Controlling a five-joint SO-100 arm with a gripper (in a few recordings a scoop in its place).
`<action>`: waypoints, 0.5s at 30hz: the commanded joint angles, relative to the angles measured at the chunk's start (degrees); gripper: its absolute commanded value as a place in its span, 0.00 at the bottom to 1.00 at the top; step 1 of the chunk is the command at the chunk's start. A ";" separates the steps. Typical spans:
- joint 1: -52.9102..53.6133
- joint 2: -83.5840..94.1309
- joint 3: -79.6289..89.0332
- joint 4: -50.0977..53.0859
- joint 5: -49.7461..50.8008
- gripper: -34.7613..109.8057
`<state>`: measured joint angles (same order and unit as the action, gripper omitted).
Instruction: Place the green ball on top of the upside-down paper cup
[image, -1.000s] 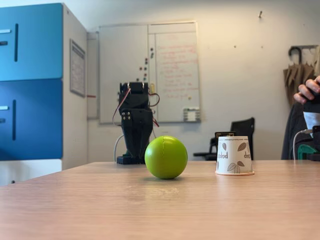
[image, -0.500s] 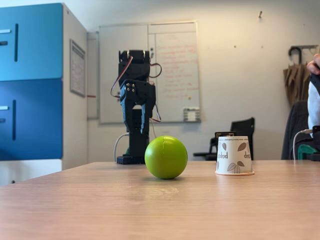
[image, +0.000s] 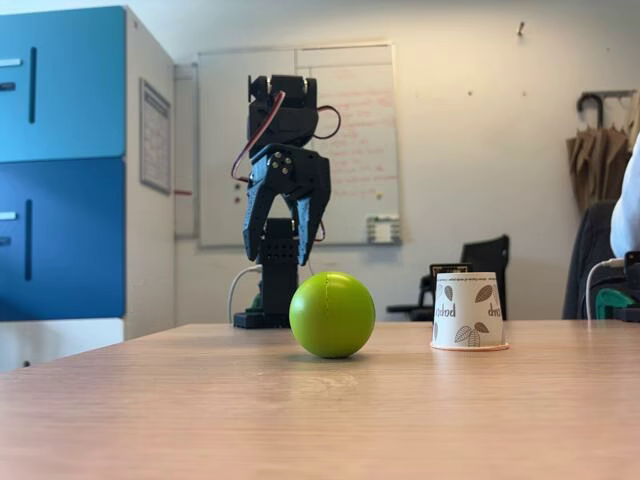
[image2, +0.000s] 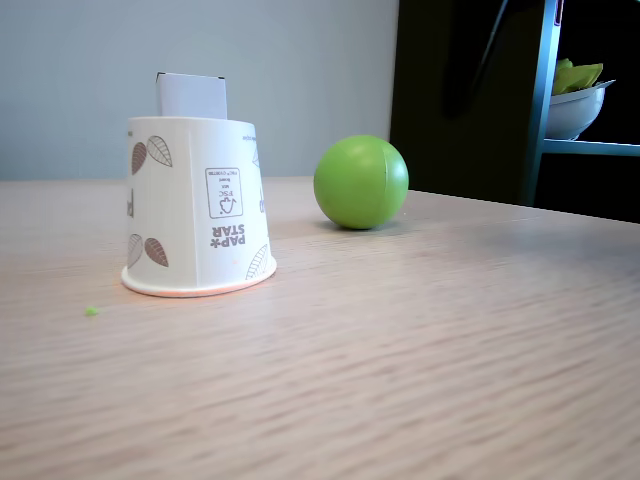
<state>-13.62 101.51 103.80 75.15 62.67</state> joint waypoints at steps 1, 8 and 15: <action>-1.58 -2.90 -4.75 -2.29 -0.62 0.46; -4.92 -11.78 -14.41 -2.20 -1.05 0.50; -8.26 -17.67 -21.09 0.18 -0.79 0.53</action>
<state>-20.74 84.29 86.31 74.27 61.79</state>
